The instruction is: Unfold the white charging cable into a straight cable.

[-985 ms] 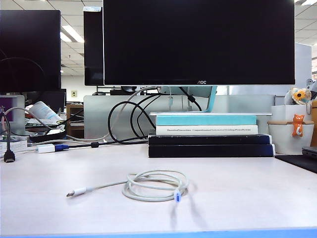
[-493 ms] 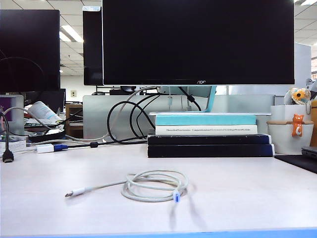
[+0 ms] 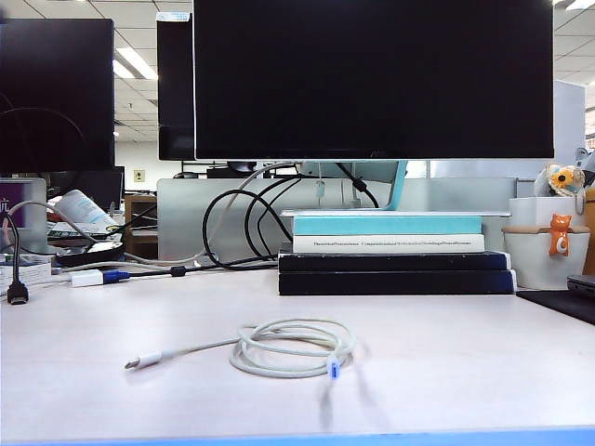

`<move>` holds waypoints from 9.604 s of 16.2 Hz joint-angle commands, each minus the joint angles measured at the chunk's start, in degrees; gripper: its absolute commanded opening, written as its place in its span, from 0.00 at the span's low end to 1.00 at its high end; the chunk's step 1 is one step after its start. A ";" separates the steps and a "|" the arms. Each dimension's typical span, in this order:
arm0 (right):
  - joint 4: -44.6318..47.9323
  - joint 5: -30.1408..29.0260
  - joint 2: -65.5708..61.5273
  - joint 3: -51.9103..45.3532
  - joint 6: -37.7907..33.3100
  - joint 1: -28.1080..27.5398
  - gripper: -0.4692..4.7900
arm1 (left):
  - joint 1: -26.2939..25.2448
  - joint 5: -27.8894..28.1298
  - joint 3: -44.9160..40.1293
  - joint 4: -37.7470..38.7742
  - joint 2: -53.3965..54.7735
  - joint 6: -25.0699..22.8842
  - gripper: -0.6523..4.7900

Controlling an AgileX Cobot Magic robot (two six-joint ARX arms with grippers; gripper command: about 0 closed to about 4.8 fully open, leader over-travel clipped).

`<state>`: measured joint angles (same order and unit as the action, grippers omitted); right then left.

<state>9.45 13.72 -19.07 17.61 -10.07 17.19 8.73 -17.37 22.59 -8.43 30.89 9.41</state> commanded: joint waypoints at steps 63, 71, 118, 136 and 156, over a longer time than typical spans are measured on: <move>-12.24 -39.41 -53.77 28.06 8.63 -0.07 0.28 | 42.25 23.91 42.10 41.97 71.38 36.74 0.11; -11.45 -39.76 -51.98 30.18 8.59 -0.11 0.28 | 44.37 46.07 55.28 53.11 66.31 5.66 0.11; 4.55 -88.87 -47.43 36.85 -28.13 1.09 0.08 | 50.69 26.32 40.15 34.97 17.66 -41.38 1.00; 19.67 -93.64 -49.79 36.89 -33.31 3.89 0.08 | 50.66 25.57 40.13 41.05 18.58 -36.61 1.00; 30.67 -86.42 -50.07 38.99 -42.97 2.10 0.08 | 50.64 27.65 40.04 41.70 19.10 -35.36 1.00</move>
<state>32.12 -72.18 -69.52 55.51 -50.13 19.27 59.37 10.15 62.52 33.69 50.04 -25.87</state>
